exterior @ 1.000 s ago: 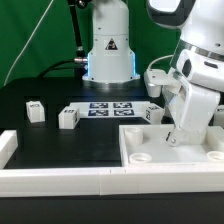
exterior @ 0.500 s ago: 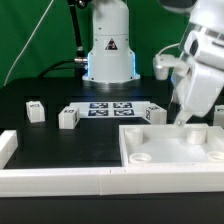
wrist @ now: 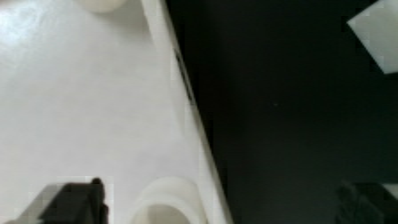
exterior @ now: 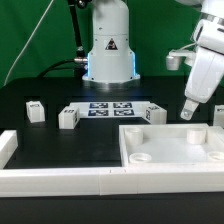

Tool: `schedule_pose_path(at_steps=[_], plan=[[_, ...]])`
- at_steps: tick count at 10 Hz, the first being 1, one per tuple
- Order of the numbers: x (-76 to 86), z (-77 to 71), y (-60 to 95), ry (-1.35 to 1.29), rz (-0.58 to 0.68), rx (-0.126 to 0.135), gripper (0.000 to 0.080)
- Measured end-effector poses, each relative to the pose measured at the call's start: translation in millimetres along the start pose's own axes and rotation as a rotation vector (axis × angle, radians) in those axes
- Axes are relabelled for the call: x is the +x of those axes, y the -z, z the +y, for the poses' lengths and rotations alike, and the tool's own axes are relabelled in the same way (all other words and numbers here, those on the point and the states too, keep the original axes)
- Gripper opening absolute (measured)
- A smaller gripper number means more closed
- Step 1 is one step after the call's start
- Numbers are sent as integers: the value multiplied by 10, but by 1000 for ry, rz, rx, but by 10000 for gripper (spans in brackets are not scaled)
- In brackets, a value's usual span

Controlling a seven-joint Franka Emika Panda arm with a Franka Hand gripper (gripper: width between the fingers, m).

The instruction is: Assemble one leg

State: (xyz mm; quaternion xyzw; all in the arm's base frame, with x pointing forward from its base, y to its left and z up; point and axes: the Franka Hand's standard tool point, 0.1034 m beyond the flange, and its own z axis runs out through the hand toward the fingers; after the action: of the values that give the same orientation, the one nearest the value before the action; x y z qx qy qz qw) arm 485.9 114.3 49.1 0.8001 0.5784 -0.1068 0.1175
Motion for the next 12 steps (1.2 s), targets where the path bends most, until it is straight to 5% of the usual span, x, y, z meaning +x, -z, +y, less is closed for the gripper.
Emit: schedule_pose_path(at_steps=[4,8,12], plan=[[46,-204,18,-641,32,24,649],[103,-258,9,-936,30,61,649],[228,-445,7,-1520,24,171,649]])
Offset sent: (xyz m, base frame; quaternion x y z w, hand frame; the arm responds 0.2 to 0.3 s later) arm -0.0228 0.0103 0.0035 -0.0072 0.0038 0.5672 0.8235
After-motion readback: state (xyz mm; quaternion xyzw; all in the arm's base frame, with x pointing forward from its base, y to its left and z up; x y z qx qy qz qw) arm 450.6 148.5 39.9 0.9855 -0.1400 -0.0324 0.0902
